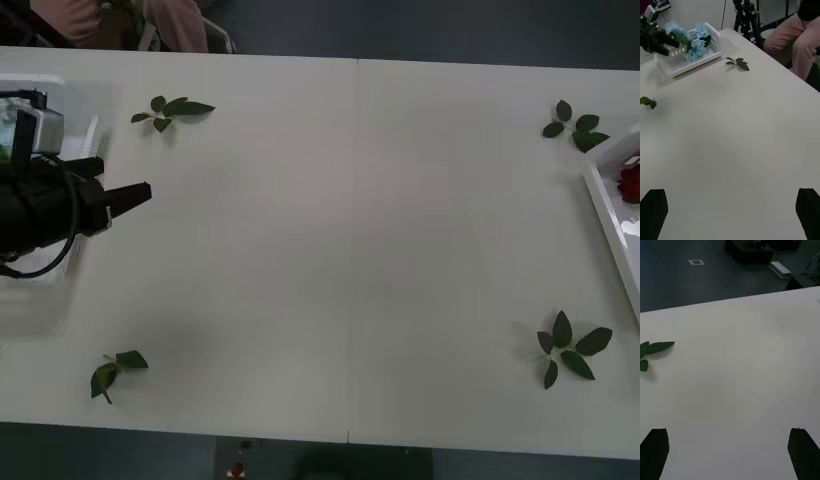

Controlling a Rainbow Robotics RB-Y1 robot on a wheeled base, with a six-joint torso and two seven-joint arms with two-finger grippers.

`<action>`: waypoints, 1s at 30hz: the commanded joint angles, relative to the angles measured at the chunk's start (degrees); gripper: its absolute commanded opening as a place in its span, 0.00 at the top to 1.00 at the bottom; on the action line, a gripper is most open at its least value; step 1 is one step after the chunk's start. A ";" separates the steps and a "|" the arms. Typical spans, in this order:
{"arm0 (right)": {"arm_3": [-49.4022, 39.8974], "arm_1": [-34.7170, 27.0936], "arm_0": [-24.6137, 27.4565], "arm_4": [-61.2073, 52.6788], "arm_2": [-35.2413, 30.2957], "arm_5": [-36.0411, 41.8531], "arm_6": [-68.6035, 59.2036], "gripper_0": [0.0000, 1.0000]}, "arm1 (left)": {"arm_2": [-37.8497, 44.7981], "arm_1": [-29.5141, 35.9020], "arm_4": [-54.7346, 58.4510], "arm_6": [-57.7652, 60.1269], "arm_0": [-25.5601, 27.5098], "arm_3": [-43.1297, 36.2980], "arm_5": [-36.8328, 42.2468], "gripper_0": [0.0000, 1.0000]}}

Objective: Put the red flowers into the right box and the blue flowers into the left box

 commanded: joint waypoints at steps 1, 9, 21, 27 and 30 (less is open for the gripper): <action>-0.97 -1.41 -0.90 -0.49 -0.44 0.12 1.18 0.00 | -2.62 1.48 -0.31 1.62 -4.91 -1.15 0.37 0.08; -0.97 -1.41 -0.90 -0.49 -0.44 0.12 1.18 0.00 | -1.39 -0.89 -1.28 1.09 -8.16 -5.19 14.79 0.08; -0.97 -1.41 -0.90 -0.49 -0.44 0.12 1.18 0.00 | -3.50 -4.14 -2.95 -0.67 -10.27 -10.73 16.19 0.09; -0.97 -1.41 -0.90 -0.49 -0.44 0.12 1.18 0.00 | -5.52 -4.41 -3.83 -1.46 -10.27 -11.17 12.68 0.08; -0.97 -1.41 -0.90 -0.49 -0.44 0.12 1.18 0.00 | -5.52 -4.41 -4.18 -1.55 -10.27 -11.17 12.68 0.08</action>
